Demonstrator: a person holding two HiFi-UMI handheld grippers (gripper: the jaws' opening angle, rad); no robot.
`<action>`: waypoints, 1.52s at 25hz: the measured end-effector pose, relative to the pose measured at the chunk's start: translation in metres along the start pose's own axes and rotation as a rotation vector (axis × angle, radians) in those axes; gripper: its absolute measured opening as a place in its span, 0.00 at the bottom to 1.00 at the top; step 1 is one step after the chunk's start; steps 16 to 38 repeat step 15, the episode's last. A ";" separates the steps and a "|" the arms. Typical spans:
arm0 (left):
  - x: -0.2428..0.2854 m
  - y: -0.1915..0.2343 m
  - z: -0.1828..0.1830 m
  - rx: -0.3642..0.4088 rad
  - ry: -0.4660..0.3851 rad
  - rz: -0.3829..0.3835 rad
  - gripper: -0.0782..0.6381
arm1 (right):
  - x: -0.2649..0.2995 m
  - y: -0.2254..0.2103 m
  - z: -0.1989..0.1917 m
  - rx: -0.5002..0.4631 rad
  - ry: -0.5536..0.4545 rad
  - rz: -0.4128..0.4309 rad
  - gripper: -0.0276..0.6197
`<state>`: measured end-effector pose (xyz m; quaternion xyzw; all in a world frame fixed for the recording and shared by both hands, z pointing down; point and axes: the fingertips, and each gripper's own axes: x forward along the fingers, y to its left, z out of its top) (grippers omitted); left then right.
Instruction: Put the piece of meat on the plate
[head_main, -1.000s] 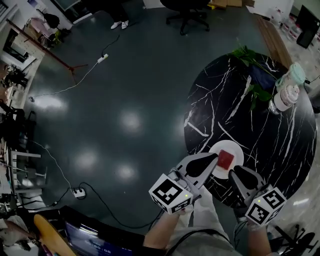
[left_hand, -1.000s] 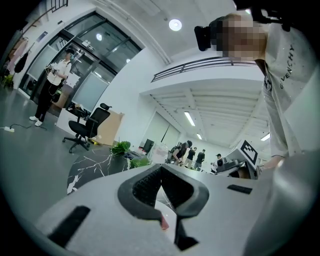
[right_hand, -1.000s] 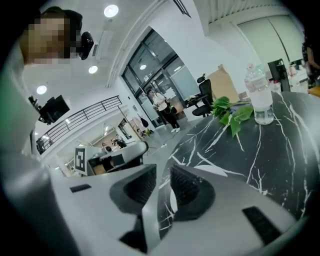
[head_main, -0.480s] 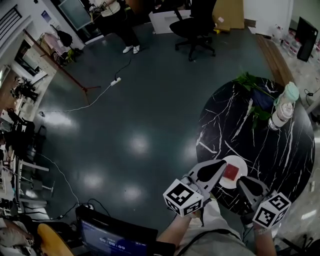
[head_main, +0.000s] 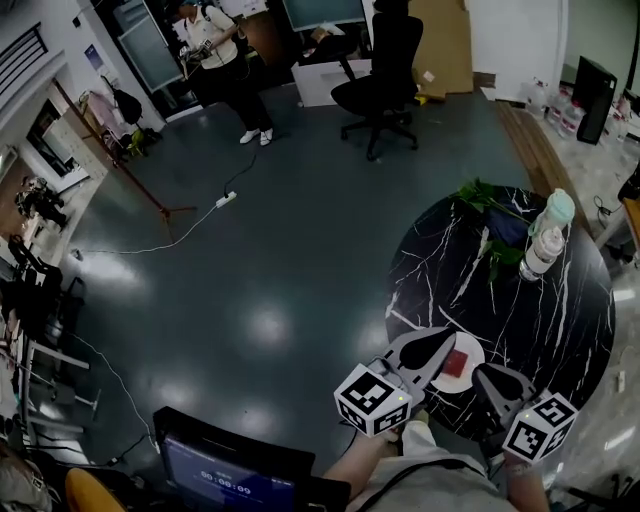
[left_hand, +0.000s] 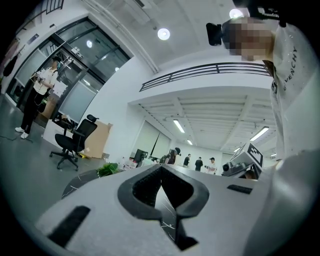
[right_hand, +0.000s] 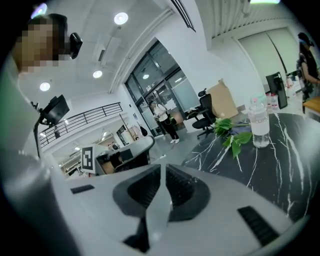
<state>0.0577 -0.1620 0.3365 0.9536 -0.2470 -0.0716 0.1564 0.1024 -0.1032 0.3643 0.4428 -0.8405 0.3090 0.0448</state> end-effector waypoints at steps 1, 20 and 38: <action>0.001 -0.001 0.002 0.003 -0.002 -0.005 0.12 | -0.001 -0.001 0.001 0.002 -0.005 -0.007 0.10; 0.000 0.012 -0.008 -0.023 0.012 -0.010 0.12 | 0.004 -0.007 -0.012 0.026 0.009 -0.044 0.10; 0.000 0.012 -0.008 -0.023 0.012 -0.010 0.12 | 0.004 -0.007 -0.012 0.026 0.009 -0.044 0.10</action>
